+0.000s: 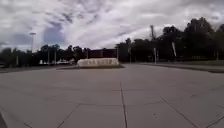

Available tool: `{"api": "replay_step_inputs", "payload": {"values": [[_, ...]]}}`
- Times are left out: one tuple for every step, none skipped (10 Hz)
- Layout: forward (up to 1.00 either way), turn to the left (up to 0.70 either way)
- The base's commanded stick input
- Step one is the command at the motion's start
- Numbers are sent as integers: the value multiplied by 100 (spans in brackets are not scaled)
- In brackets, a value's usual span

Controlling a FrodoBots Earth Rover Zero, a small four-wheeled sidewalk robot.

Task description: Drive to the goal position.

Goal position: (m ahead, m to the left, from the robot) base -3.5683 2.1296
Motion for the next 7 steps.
{"api": "replay_step_inputs", "payload": {"values": [[70,1],[70,1],[70,1],[70,1],[70,1],[70,1],[70,1]]}}
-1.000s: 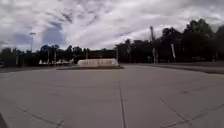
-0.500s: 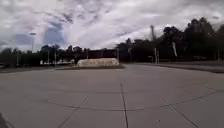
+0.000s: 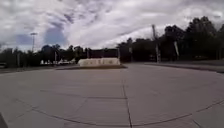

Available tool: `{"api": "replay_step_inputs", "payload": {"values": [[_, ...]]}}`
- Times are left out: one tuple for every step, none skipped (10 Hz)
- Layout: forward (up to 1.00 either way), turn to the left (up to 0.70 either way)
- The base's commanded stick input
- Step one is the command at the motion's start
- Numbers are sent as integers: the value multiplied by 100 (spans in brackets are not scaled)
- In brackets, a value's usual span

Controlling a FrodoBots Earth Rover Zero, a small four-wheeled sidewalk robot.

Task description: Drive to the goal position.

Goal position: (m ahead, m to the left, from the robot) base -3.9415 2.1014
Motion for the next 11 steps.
{"api": "replay_step_inputs", "payload": {"values": [[70,1],[70,1],[70,1],[70,1],[70,1],[70,1],[70,1],[70,1],[70,1],[70,1],[70,1]]}}
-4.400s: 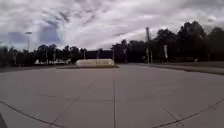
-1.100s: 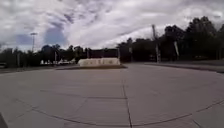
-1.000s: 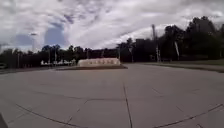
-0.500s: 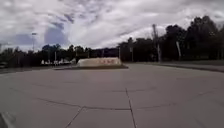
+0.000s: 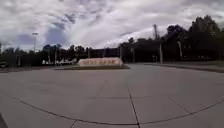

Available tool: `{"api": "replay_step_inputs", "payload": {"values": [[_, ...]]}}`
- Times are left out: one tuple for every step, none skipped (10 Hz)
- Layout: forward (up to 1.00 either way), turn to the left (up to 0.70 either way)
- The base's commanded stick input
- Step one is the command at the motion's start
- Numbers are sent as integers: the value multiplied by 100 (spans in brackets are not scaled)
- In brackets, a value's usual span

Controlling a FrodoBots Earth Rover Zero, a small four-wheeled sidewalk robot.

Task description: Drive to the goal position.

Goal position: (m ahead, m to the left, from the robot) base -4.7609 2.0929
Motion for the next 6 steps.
{"api": "replay_step_inputs", "payload": {"values": [[70,1],[70,1],[70,1],[70,1],[70,1],[70,1]]}}
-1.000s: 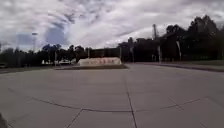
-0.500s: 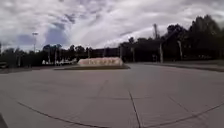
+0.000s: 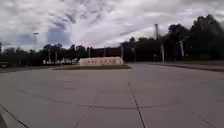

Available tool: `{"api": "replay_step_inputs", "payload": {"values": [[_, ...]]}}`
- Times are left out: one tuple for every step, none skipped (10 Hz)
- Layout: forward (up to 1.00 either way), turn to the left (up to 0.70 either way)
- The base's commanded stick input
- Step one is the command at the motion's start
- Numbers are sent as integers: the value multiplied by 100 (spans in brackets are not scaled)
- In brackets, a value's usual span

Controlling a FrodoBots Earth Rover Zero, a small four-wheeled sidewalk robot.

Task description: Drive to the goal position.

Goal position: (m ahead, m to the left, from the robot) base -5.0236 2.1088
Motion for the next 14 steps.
{"api": "replay_step_inputs", "payload": {"values": [[70,1],[70,1],[70,1],[70,1],[70,1],[70,1],[70,1],[70,1],[70,1],[70,1],[70,1],[70,1],[70,1],[70,1]]}}
